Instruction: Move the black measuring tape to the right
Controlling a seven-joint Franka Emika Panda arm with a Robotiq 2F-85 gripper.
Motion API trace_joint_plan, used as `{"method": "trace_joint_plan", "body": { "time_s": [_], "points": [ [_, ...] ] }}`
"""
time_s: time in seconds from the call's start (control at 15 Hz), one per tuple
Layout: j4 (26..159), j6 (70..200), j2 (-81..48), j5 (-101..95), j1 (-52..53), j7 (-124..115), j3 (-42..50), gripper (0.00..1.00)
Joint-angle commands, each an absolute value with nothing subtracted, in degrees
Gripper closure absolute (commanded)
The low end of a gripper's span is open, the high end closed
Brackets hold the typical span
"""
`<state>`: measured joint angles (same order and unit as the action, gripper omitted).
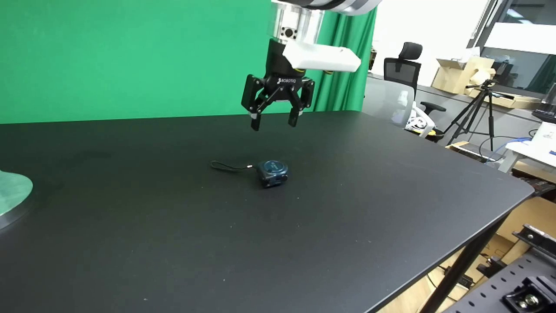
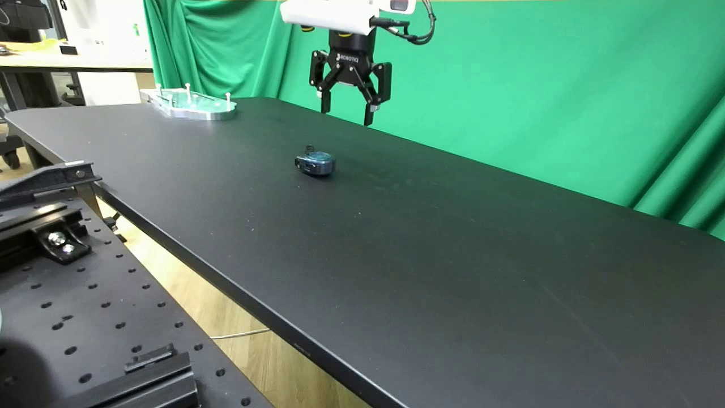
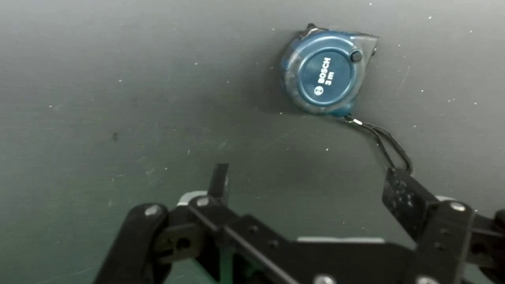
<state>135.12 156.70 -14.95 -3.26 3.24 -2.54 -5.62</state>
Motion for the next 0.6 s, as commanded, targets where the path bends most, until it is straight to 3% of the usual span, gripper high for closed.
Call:
{"method": "trace_joint_plan", "body": {
  "time_s": [0.0,0.53],
  "points": [
    [130.74,156.07,-20.31,0.8,4.12,-1.33,-7.05,0.0],
    [130.42,156.59,-23.0,1.54,8.62,-6.31,-5.72,0.0]
  ]
}}
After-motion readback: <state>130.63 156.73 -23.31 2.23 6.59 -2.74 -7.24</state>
